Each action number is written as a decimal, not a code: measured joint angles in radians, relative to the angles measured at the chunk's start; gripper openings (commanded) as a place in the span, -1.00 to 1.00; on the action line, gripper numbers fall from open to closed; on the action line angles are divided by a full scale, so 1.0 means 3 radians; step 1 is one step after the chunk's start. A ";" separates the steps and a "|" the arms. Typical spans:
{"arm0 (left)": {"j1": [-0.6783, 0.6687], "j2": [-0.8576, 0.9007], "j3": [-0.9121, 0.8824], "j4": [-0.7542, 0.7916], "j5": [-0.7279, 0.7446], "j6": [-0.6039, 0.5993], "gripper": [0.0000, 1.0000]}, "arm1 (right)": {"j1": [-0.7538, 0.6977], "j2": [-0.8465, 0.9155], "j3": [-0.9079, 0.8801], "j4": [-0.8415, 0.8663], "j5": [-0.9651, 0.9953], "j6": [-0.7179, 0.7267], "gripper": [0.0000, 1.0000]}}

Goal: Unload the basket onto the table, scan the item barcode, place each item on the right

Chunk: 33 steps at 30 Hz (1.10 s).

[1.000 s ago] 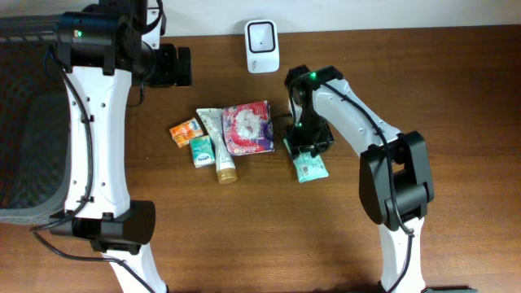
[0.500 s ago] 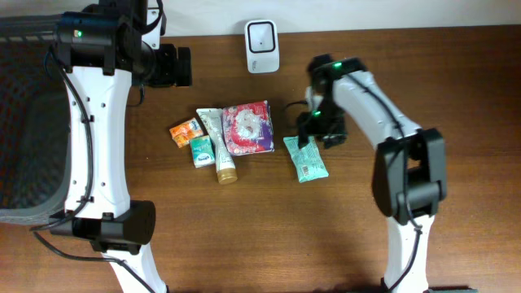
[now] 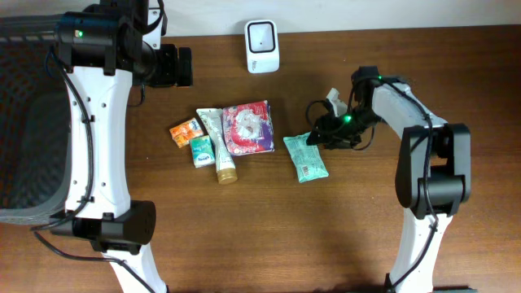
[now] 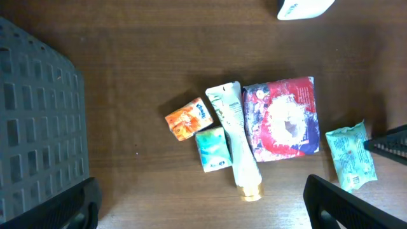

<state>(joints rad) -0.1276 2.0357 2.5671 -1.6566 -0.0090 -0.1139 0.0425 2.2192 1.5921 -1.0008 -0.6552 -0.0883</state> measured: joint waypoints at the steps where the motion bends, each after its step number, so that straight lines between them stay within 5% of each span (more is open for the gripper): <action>1: 0.0000 0.0000 0.0000 0.0000 0.0001 0.0000 0.98 | 0.0000 -0.0009 -0.0071 0.0095 -0.0099 0.0008 0.24; 8: 0.0000 0.0000 0.0000 0.0001 0.0000 0.0001 0.98 | 0.0034 -0.0123 -0.0556 0.0697 -0.0469 0.0219 -0.42; 11: 0.0000 0.0000 0.0000 0.0001 0.0001 0.0000 0.98 | 0.0051 -0.0121 -0.0577 0.0698 -0.0448 0.0270 -0.31; 12: 0.0000 0.0000 0.0000 0.0001 0.0000 0.0000 0.98 | 0.0051 -0.0121 -0.0577 0.0698 -0.0445 0.0290 0.00; 13: 0.0000 0.0000 0.0000 0.0001 0.0000 0.0000 0.98 | 0.0052 -0.0121 -0.0577 0.0688 -0.0458 0.0306 0.10; 17: 0.0000 0.0000 0.0000 0.0001 0.0001 0.0000 0.98 | 0.0061 -0.0141 -0.0568 0.0629 -0.0577 0.0366 0.09; 21: 0.0000 0.0000 0.0000 0.0001 0.0000 0.0000 0.98 | 0.0113 -0.0140 -0.0571 0.0645 -0.0515 0.0409 -0.38; 22: 0.0000 0.0000 0.0000 0.0001 0.0000 0.0000 0.98 | 0.0159 -0.0139 -0.0571 0.0671 -0.0467 0.0425 -0.78; 23: 0.0000 0.0000 0.0000 0.0001 0.0000 0.0000 0.98 | 0.0231 -0.0139 -0.0571 0.0698 -0.0367 0.0487 -0.92; 33: 0.0000 0.0000 0.0000 0.0001 0.0000 0.0000 0.98 | 0.0354 -0.0177 -0.0565 0.0735 -0.0342 0.0818 -0.92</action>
<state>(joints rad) -0.1276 2.0357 2.5671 -1.6562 -0.0090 -0.1139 0.1486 2.1662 1.4227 -0.7803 -0.7578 0.1570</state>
